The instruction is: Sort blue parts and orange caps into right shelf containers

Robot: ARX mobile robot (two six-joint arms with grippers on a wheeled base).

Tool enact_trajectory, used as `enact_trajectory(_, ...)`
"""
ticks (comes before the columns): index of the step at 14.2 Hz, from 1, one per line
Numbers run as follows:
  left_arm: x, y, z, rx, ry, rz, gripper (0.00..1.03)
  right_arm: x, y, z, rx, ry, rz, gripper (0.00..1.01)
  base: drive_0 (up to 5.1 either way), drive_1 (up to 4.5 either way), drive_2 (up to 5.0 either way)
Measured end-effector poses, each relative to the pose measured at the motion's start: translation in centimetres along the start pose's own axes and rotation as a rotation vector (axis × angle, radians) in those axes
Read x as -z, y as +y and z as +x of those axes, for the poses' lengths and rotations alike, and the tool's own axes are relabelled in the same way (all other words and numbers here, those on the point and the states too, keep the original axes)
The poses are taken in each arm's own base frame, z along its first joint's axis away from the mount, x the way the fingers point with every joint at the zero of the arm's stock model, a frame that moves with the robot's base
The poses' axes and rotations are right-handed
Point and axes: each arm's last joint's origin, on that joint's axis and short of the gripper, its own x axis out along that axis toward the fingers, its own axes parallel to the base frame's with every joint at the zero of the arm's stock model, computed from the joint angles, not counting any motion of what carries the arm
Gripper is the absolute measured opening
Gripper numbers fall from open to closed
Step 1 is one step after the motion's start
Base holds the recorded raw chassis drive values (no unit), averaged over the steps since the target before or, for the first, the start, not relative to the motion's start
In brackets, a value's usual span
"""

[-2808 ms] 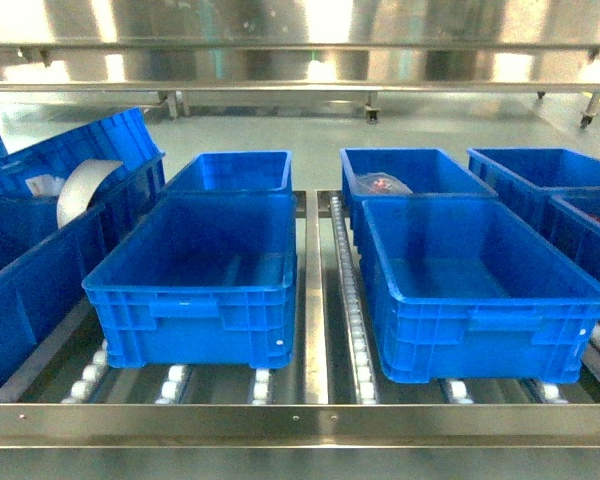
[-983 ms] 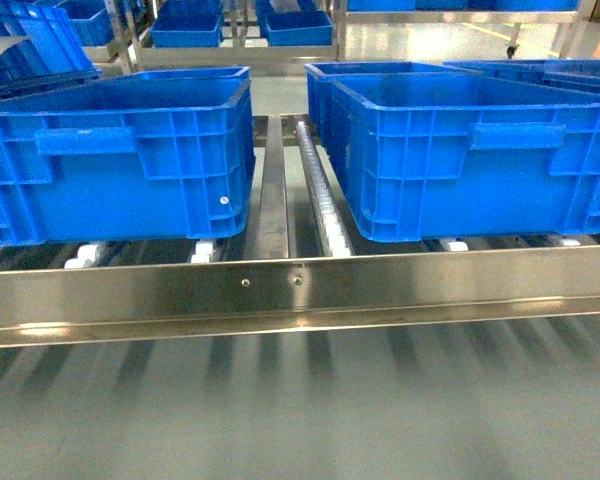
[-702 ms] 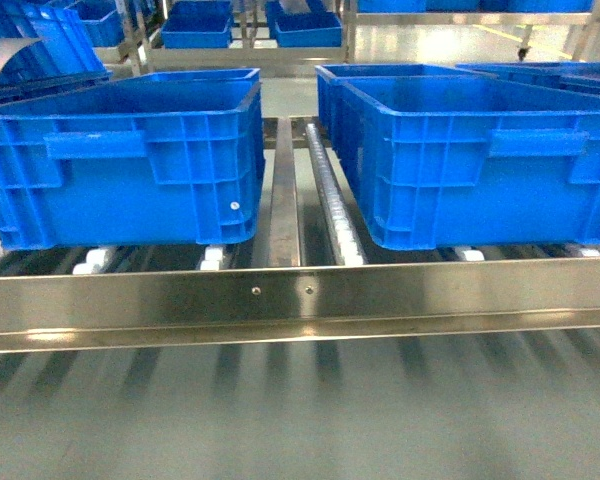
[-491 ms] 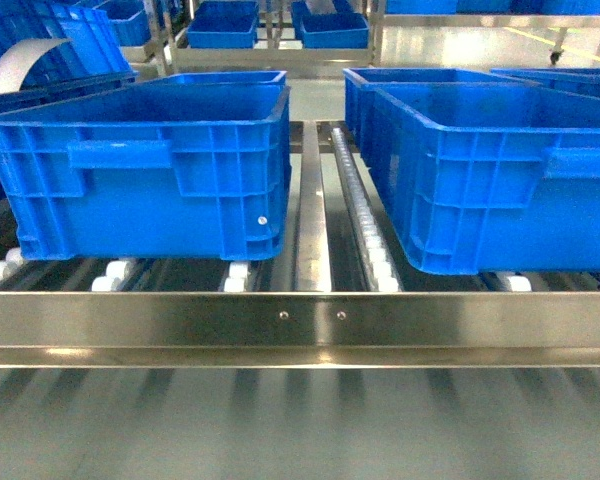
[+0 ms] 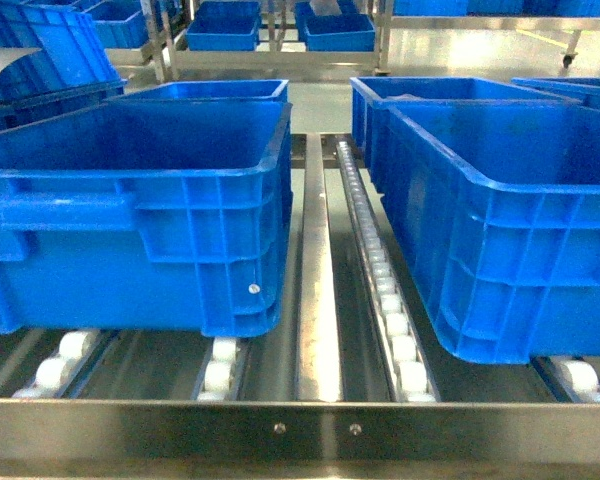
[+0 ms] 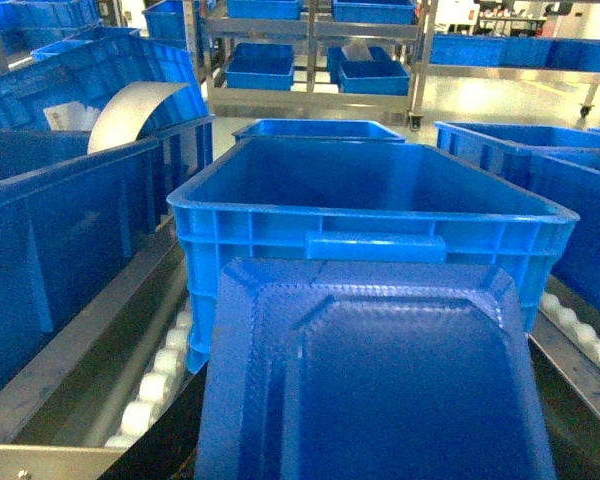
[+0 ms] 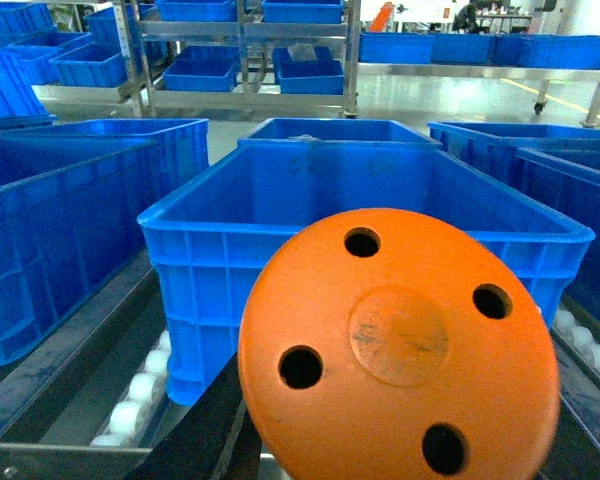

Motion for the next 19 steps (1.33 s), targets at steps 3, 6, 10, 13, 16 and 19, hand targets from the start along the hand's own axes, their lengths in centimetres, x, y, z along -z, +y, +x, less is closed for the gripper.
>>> enact_trajectory(3, -0.01, 0.00, 0.00, 0.002, -0.001, 0.000, 0.43, 0.06, 0.00, 0.00, 0.000, 0.006, 0.000, 0.43, 0.0, 4.07, -4.1)
enact_trajectory(6, 0.01, 0.00, 0.00, 0.001, 0.002, 0.000, 0.43, 0.01, 0.00, 0.00, 0.000, 0.001, 0.000, 0.43, 0.0, 1.40, -1.4)
enact_trajectory(10, 0.00, 0.00, 0.00, 0.001, 0.000, 0.000, 0.43, 0.04, 0.00, 0.00, 0.000, 0.005, 0.000, 0.43, 0.0, 0.00, 0.0)
enact_trajectory(13, 0.00, 0.00, 0.00, 0.002, 0.000, 0.000, 0.43, 0.05, 0.00, 0.00, 0.000, 0.005, 0.000, 0.43, 0.0, 0.00, 0.0)
enact_trajectory(16, 0.00, 0.00, 0.00, 0.002, 0.000, 0.000, 0.43, 0.05, 0.00, 0.00, 0.000, 0.005, 0.000, 0.43, 0.0, 0.00, 0.0)
enact_trajectory(19, 0.00, 0.00, 0.00, 0.002, 0.000, 0.000, 0.43, 0.05, 0.00, 0.00, 0.000, 0.005, 0.000, 0.43, 0.0, 0.00, 0.0)
